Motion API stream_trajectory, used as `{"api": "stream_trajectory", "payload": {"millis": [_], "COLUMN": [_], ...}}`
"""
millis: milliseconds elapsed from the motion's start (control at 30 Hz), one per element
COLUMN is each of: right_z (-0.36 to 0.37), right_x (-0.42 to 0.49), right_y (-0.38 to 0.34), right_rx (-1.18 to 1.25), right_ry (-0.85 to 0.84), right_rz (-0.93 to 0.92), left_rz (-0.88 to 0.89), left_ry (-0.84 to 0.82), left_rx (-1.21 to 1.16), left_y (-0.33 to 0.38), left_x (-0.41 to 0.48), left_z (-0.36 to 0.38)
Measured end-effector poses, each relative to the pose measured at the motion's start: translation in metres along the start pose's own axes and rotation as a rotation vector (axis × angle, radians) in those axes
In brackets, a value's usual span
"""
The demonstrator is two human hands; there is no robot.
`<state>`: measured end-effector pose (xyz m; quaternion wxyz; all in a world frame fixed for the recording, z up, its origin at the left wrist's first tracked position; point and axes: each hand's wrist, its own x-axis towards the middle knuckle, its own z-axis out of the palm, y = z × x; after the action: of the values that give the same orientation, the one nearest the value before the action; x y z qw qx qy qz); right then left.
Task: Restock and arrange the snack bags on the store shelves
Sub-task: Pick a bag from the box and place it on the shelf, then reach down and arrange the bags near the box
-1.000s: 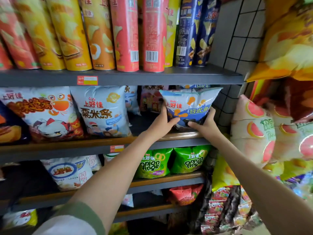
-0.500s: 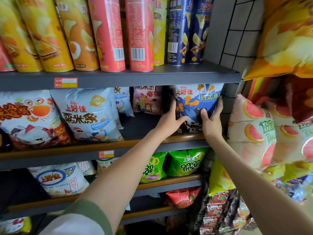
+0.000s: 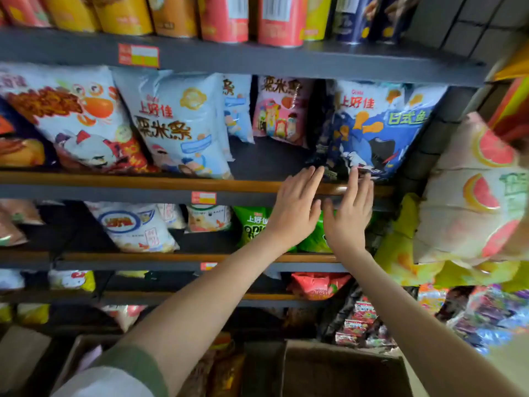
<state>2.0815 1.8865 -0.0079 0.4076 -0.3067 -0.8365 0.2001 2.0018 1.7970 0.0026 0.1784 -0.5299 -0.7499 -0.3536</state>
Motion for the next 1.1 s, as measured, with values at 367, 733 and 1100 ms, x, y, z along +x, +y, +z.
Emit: {"api": "stream_trajectory", "payload": {"millis": [367,733,1100], "right_z": [0.138,0.302,0.476], "right_x": [-0.248,-0.462,-0.636], "right_y": [-0.012,0.028,0.134], "right_rx": [0.053,-0.279,-0.19], "right_ry": [-0.987,-1.477,-1.42], "right_rz": [-0.283,0.078,0.407], "left_rz": [-0.793,-1.397,-1.14], "left_ry": [-0.296,-0.543,-0.489], "left_rx": [0.208,0.191,-0.048], "left_y": [-0.081,-0.175,-0.286], "left_x": [-0.339,-0.631,-0.773], "left_z": [-0.012,0.012,0.173]}}
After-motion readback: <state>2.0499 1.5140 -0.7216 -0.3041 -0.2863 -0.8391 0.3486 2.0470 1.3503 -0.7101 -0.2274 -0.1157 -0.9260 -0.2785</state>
